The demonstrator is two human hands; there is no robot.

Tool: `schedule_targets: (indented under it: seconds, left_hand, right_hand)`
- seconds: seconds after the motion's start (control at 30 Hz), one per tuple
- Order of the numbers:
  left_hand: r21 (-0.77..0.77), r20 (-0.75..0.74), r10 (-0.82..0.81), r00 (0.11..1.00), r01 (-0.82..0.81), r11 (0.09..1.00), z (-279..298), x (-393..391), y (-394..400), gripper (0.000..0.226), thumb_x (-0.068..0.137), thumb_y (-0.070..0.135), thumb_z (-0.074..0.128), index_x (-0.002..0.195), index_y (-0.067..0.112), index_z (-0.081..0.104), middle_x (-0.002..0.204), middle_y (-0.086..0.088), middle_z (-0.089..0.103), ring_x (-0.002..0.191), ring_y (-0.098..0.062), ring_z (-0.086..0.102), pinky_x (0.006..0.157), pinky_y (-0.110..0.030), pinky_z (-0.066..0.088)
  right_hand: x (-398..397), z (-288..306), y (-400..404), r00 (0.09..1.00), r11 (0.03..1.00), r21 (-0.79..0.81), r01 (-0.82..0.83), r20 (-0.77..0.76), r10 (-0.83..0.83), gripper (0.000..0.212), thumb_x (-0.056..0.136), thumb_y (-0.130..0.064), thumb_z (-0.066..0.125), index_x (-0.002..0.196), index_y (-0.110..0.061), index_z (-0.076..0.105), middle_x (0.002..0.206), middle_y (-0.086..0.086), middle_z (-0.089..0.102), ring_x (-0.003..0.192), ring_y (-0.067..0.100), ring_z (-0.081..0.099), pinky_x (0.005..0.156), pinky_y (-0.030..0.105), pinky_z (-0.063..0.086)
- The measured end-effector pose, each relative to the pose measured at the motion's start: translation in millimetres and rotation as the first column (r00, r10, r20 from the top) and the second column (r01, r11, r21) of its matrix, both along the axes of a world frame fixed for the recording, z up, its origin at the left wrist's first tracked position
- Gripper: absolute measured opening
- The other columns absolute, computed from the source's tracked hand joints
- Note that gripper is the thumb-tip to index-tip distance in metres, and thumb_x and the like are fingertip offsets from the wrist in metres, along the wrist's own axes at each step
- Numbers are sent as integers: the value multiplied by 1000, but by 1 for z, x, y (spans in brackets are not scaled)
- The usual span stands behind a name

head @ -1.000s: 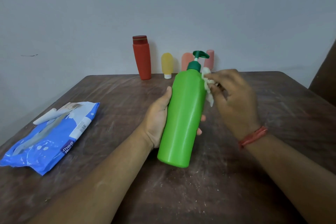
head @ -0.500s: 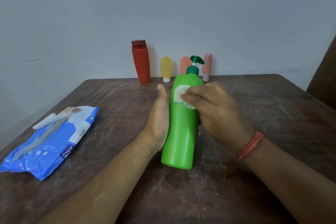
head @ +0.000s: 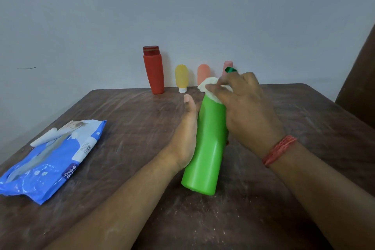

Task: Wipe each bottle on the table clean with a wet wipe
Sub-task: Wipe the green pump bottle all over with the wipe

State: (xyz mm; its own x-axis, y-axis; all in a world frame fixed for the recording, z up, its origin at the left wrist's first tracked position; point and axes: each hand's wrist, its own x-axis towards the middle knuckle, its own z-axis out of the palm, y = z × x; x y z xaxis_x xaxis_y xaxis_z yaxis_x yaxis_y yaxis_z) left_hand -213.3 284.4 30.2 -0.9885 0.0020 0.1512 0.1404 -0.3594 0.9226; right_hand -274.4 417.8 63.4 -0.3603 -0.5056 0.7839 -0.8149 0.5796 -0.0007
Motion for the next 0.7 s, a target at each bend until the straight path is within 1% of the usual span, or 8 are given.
schedule_targets:
  seconds: [0.13,0.2,0.33,0.4,0.47,0.53,0.6,0.7]
  left_hand:
    - [140,54,59,997,-66,988,-10,-5,-11,88,97,71,11,95,19,82,92,-10,75,83,-20,73,73,-30,61]
    - [233,97,44,994,-66,970,-15,-7,-23,90,97,74,13,98,13,80,92,-11,75,84,-20,74,73,-29,61]
    - [209,199,80,977,-122,970,-19,-12,-45,91,94,79,13,132,14,64,113,-18,74,101,-30,73,86,-40,61]
    - [198,228,99,968,-146,969,-18,-14,-47,91,95,78,16,132,10,63,116,-24,71,103,-37,70,91,-46,58]
    - [214,270,119,956,-180,960,-19,-15,-43,90,95,77,23,124,5,67,108,-27,70,91,-39,71,79,-46,62]
    - [235,308,151,939,-229,945,-21,-17,-42,89,95,77,30,124,1,67,104,-28,70,84,-38,72,69,-44,62]
    - [268,319,174,932,-265,926,-22,-19,-46,90,94,77,31,121,-1,68,105,-30,71,85,-39,73,69,-45,62]
    - [314,294,198,935,-290,904,-25,-20,-57,94,95,77,27,99,-2,79,99,-32,72,80,-39,75,63,-45,62]
  right_hand:
    - [20,-15,-9,978,962,178,-208,23,208,40,84,-1,52,117,-14,71,111,3,62,96,28,51,86,39,48]
    - [26,-20,-11,956,931,219,-291,100,275,43,83,2,57,120,-17,70,111,1,63,95,26,52,84,37,48]
    - [38,-24,-13,896,821,360,-443,217,388,43,81,-2,63,117,-25,71,114,-5,63,101,21,51,84,36,49]
    - [44,-25,-14,856,741,429,-516,249,452,39,79,-3,63,110,-24,74,112,-7,63,101,19,49,82,38,50]
    - [46,-26,-11,808,686,428,-589,281,519,34,80,-2,61,104,-21,75,107,-5,64,98,18,50,81,36,48]
    - [42,-28,-6,792,693,384,-610,272,546,30,81,-2,59,101,-17,76,104,1,65,95,20,54,83,35,48]
    - [38,-31,-4,830,762,329,-558,224,511,29,84,-1,58,105,-13,75,107,6,65,95,24,57,86,36,49]
    - [37,-39,-6,863,820,272,-503,193,466,27,87,-2,59,108,-10,74,106,7,66,93,23,59,87,37,51]
